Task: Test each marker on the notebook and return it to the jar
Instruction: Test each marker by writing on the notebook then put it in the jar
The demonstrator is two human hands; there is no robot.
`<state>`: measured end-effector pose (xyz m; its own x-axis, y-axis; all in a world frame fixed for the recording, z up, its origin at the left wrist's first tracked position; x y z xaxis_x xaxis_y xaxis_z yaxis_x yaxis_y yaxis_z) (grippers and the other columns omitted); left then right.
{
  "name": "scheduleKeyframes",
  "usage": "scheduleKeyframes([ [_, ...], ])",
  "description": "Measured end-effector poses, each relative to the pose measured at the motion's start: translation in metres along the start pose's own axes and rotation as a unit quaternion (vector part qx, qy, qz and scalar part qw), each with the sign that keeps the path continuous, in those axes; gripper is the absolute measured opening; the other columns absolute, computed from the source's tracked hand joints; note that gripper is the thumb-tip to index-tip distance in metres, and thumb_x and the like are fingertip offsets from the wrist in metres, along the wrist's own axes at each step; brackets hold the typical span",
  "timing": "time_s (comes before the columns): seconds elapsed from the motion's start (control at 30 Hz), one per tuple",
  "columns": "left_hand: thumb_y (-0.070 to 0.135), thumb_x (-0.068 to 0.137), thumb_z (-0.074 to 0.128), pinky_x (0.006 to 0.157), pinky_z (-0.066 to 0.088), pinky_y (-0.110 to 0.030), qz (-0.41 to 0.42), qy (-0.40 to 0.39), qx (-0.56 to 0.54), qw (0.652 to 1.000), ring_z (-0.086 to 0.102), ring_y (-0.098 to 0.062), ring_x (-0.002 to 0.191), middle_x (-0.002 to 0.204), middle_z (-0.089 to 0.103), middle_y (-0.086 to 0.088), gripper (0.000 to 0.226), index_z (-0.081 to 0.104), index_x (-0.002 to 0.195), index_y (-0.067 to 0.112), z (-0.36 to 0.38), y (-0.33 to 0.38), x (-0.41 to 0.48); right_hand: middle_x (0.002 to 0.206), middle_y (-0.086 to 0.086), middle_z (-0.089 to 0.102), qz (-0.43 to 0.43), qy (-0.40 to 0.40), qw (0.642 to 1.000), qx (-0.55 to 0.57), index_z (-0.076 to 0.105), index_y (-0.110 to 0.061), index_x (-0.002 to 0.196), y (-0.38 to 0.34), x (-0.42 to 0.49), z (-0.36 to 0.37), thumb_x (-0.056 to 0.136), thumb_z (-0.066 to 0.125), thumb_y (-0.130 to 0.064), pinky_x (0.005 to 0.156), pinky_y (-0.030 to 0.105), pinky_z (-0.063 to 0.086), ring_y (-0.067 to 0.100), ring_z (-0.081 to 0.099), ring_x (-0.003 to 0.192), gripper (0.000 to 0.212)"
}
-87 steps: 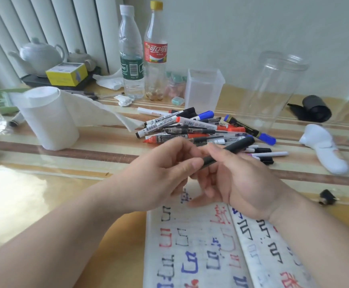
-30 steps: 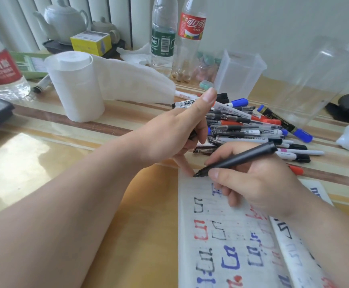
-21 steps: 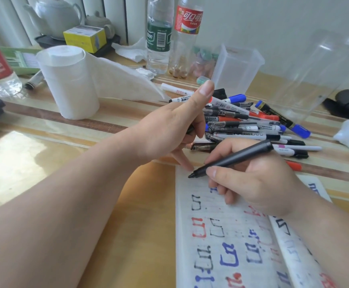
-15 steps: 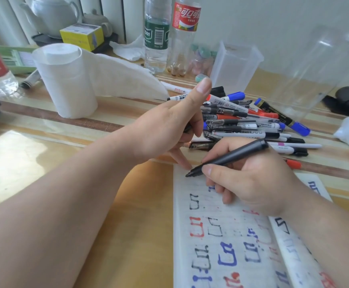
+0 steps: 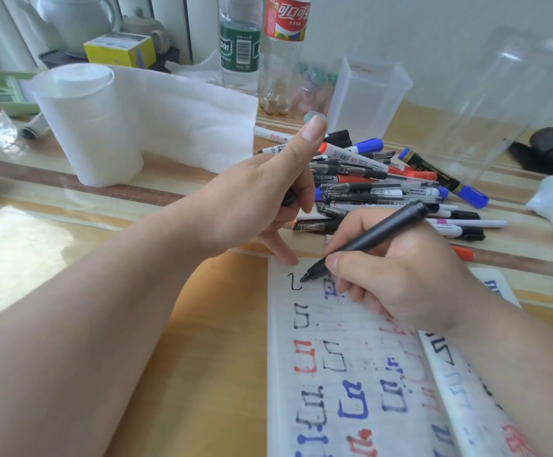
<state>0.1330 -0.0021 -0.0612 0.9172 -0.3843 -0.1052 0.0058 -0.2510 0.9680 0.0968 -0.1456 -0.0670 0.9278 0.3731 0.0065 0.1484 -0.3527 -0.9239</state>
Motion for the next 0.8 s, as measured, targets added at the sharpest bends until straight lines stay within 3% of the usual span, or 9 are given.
scheduleKeyframes([
  [0.13, 0.077, 0.094, 0.027, 0.062, 0.064, -0.049, 0.002, 0.000, 0.003, 1.000, 0.025, -0.022, 0.055, 0.066, 0.025, -0.010, 0.081, 0.059, 0.083, 0.003, 0.001, 0.000, 0.000, 0.060, 0.010, 0.067, -0.003, 0.008, 1.000, 0.004, 0.070, -0.021, 0.081, 0.001, 0.000, 0.001, 0.078, 0.070, -0.024, 0.036, 0.024, 0.040, 0.021, 0.054, 0.040, 0.004],
  [0.57, 0.081, 0.087, 0.029, 0.062, 0.064, -0.049, 0.001, -0.008, -0.001, 1.000, 0.027, -0.020, 0.054, 0.068, 0.024, -0.011, 0.083, 0.060, 0.082, 0.004, 0.001, -0.001, 0.000, 0.061, 0.010, 0.070, 0.007, -0.003, 1.000, -0.010, 0.069, -0.020, 0.078, 0.001, 0.000, 0.002, 0.073, 0.068, -0.022, 0.039, 0.021, 0.041, 0.012, 0.060, 0.047, 0.005],
  [0.7, 0.082, 0.087, 0.029, 0.062, 0.064, -0.048, 0.002, -0.012, 0.005, 1.000, 0.024, -0.026, 0.059, 0.073, 0.020, -0.016, 0.083, 0.061, 0.082, 0.006, 0.002, -0.002, 0.000, 0.055, 0.009, 0.064, -0.002, 0.029, 0.999, -0.023, 0.066, -0.017, 0.073, 0.003, 0.003, -0.004, 0.070, 0.065, -0.021, 0.041, 0.022, 0.040, 0.015, 0.056, 0.046, 0.005],
  [0.8, 0.086, 0.085, 0.030, 0.062, 0.063, -0.048, 0.014, -0.012, -0.006, 1.000, 0.028, -0.025, 0.058, 0.068, 0.026, -0.013, 0.086, 0.062, 0.088, 0.006, 0.002, -0.003, 0.001, 0.049, 0.005, 0.056, -0.023, 0.067, 0.997, 0.028, 0.064, -0.014, 0.070, 0.005, 0.004, -0.013, 0.072, 0.062, -0.015, 0.040, 0.022, 0.037, 0.016, 0.050, 0.044, 0.003],
])
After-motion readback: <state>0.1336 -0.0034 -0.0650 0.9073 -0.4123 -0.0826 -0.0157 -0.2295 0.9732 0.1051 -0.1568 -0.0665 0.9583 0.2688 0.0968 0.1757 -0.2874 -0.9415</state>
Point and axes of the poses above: each hand's wrist, its own x-axis towards the middle knuckle, its own z-axis out of the palm, y = z × x, the point moved 7 cm from there along x, towards the middle knuckle
